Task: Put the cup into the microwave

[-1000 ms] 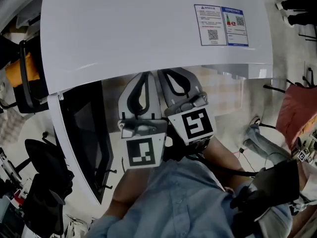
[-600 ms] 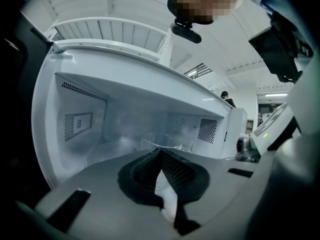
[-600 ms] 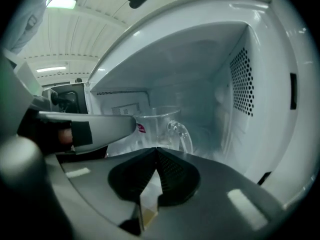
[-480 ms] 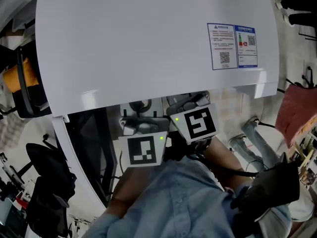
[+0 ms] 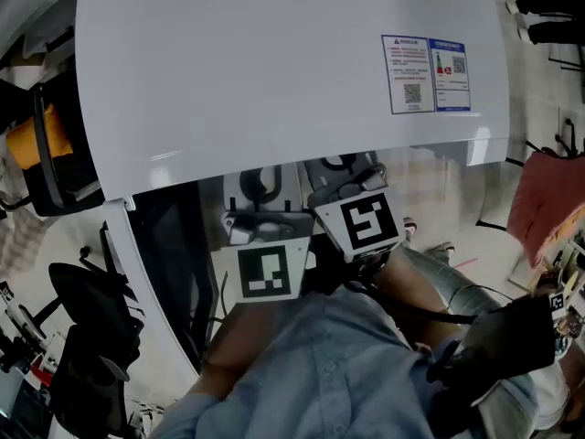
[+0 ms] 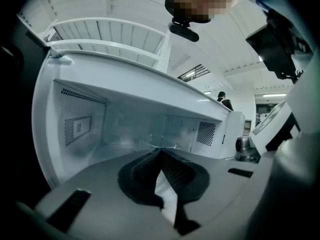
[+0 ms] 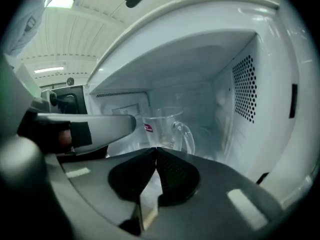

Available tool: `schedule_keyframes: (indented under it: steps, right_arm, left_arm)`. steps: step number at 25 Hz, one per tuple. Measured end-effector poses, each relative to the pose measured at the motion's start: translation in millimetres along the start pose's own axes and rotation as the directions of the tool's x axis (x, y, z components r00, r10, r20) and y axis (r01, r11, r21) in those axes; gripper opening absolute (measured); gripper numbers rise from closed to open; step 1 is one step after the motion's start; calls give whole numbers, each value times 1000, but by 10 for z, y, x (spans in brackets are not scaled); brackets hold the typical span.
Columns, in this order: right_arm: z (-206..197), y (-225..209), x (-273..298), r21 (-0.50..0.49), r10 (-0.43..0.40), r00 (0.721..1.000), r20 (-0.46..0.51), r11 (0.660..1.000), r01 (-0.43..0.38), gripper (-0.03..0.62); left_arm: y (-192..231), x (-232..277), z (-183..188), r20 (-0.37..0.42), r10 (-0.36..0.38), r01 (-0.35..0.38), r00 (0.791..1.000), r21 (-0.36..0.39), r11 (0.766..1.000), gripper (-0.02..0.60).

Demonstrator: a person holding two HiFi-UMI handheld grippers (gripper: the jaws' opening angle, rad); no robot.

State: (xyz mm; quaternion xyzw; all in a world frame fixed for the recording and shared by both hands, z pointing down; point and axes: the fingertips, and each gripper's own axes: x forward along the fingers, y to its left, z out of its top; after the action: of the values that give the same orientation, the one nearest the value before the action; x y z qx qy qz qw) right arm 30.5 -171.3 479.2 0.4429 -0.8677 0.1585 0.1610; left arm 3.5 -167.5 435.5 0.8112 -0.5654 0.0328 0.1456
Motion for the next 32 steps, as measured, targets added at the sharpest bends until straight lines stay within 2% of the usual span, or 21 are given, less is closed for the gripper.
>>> schedule_keyframes:
  steps: [11,20,32]
  right_arm:
    - [288,408,-671,-41,26,998,58,999,-23,2]
    - [741,672,-1399,-76,33,988,148,997,-22,2]
    - [1377,771,-1993,-106,35,968,248,994,-8,0]
  left_arm:
    - [-350,-677,401,59,6,-7,998,31,999,6]
    - [-788,-1247,916,120,-4,-6,993,76,997,6]
    - [-1118,-1646,1536,174,9,-30,985,114,993,6]
